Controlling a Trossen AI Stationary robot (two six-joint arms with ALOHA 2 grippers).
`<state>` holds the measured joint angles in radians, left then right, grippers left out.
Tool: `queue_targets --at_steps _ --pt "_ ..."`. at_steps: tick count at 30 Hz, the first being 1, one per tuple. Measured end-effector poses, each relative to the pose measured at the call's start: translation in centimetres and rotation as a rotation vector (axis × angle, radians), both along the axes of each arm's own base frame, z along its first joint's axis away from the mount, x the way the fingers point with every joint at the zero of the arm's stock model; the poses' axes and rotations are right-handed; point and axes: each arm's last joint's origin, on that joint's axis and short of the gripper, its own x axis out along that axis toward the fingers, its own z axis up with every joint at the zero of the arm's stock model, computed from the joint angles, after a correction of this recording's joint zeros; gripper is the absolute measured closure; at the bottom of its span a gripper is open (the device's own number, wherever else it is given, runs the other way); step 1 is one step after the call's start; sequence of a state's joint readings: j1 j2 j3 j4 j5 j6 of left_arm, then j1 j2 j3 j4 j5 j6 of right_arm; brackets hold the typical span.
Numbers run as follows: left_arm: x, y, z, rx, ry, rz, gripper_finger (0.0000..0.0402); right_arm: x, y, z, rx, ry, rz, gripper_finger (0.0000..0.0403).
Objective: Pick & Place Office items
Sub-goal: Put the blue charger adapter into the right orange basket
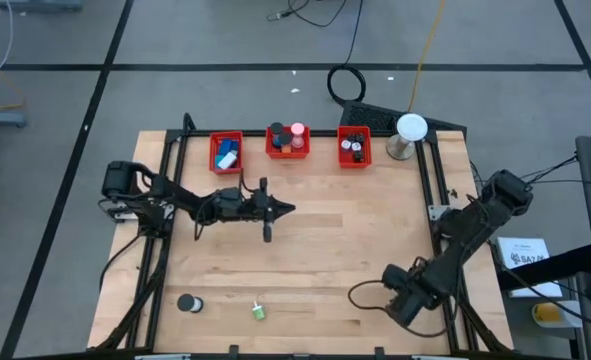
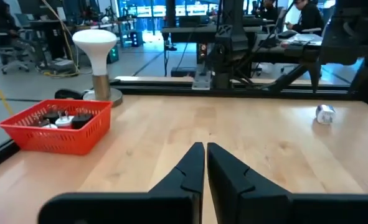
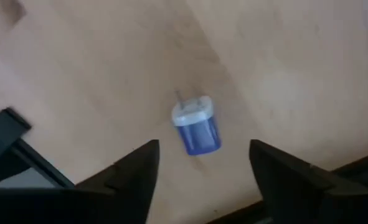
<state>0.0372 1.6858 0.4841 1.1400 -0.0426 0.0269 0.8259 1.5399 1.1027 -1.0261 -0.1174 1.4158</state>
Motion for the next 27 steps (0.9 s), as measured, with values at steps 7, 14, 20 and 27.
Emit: queue_targets --at_steps 7,14,20,27 --pt "0.0 -0.2 0.3 0.005 -0.028 -0.005 0.0397 -0.1 0.7 -0.5 -0.036 -0.053 0.026 0.0125" --pt "0.0 -0.1 0.3 0.002 -0.029 -0.005 0.0382 0.5 1.4 -2.9 -0.079 0.011 0.138 0.0144" --pt "0.0 -0.1 0.3 0.003 -0.029 -0.004 0.0398 0.6 1.9 -4.1 -0.06 0.081 0.177 0.0164" --pt "0.0 -0.1 0.3 -0.001 -0.028 -0.004 0.0385 1.0 2.3 -5.1 -0.059 0.071 0.212 0.0208"
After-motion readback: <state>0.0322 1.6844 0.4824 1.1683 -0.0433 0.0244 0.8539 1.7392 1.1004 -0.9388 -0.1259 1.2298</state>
